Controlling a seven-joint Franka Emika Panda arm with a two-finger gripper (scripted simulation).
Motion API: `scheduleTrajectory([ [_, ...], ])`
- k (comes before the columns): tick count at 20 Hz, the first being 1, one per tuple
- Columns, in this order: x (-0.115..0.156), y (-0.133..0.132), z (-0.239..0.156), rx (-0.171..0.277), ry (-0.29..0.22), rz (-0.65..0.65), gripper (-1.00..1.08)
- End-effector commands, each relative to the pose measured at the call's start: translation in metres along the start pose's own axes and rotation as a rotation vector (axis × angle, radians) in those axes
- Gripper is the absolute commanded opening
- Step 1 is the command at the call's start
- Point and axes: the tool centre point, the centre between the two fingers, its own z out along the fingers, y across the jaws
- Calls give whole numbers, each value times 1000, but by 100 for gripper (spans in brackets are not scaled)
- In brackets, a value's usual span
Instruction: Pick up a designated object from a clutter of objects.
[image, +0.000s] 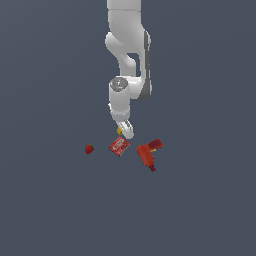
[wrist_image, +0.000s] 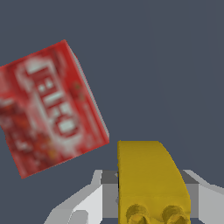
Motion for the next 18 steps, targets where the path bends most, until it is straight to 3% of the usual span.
scheduleTrajectory([
  [1, 3, -3, -12, 1, 0, 0, -100],
  [18, 32, -31, -140, 0, 2, 1, -100],
])
